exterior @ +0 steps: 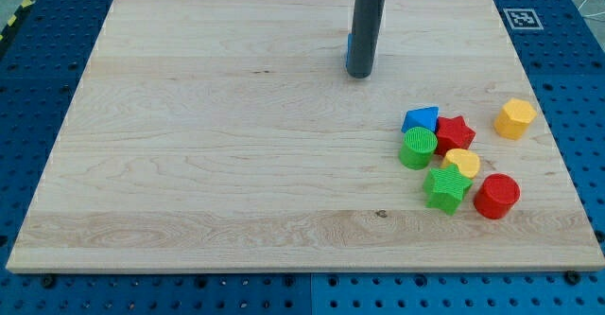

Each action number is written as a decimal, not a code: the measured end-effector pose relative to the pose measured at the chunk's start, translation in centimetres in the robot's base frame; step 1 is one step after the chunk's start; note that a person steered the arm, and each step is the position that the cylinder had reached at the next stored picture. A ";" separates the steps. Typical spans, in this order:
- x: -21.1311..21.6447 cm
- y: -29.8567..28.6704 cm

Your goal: Separate the blue cube to the top center

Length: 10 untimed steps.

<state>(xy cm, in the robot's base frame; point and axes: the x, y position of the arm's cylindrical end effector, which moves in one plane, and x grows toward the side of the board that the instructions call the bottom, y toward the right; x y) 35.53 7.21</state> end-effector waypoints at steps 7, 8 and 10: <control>-1.9 -3.3; -1.9 -5.5; -3.8 -5.6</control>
<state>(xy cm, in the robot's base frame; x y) 31.74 1.66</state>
